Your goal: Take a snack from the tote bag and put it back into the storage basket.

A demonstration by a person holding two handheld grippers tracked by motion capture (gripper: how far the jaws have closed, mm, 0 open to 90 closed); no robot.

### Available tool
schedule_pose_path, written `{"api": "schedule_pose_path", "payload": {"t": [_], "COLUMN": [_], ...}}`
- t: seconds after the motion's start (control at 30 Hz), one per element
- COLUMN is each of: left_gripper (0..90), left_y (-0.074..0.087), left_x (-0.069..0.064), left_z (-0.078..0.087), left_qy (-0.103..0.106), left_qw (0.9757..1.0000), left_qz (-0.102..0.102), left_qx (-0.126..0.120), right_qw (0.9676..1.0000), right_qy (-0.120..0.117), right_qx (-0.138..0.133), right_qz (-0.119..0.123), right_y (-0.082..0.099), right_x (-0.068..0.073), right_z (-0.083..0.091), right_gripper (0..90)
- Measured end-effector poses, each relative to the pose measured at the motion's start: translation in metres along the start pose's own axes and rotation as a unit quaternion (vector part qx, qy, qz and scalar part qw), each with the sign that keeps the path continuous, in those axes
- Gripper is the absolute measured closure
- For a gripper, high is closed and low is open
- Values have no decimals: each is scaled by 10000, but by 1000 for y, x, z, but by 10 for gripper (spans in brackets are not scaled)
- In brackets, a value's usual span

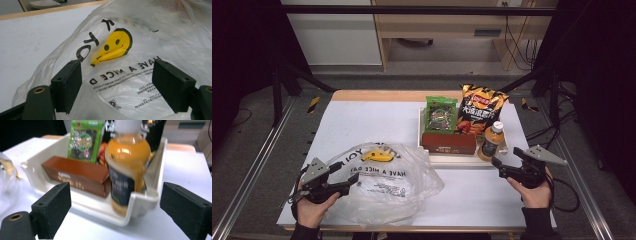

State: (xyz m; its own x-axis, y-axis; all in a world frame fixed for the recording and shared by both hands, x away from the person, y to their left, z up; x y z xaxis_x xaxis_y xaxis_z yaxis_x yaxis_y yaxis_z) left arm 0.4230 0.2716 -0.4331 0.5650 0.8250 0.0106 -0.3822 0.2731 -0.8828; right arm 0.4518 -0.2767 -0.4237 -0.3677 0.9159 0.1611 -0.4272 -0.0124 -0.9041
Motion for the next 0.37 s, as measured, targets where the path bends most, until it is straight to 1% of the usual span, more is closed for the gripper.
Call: {"api": "schedule_pose_path", "payload": {"t": [0.03, 0.1, 0.13, 0.2, 0.27, 0.37], "left_gripper": [238, 236, 236, 236, 235, 234], "left_y": [0, 1, 1, 1, 2, 3], "left_x": [0, 0, 0, 0, 1, 1], "left_z": [0, -1, -1, -1, -1, -3], "left_qy": [1, 5, 8, 16, -8, -28], "left_qw": [10000, 10000, 10000, 10000, 10000, 10000], "left_qz": [9, 8, 10, 0, 4, -10], "left_qx": [1, 11, 7, 14, 27, 55], "right_qw": [10000, 9999, 9999, 9999, 9998, 9994], "right_qy": [30, 131, 128, 126, 183, 271], "right_qx": [61, -7, -10, 36, 101, 179], "right_qz": [-7, -21, -60, -78, -70, -132], "right_y": [3, 7, 10, 17, 23, 28], "right_x": [0, -1, -1, -1, -2, -6], "right_z": [2, 6, 8, 11, 13, 15], "right_gripper": [98, 100, 100, 99, 99, 99]}}
Point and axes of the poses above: each handheld gripper's, and its own axes: z roughly backward along the jaws, y roughly out of its underside, x roughly to its left, the point moved 2 cm from there along -z, roughly forward along the jaws, and after that the axes turned 3 degrees about -z, right-handed, at the moved point
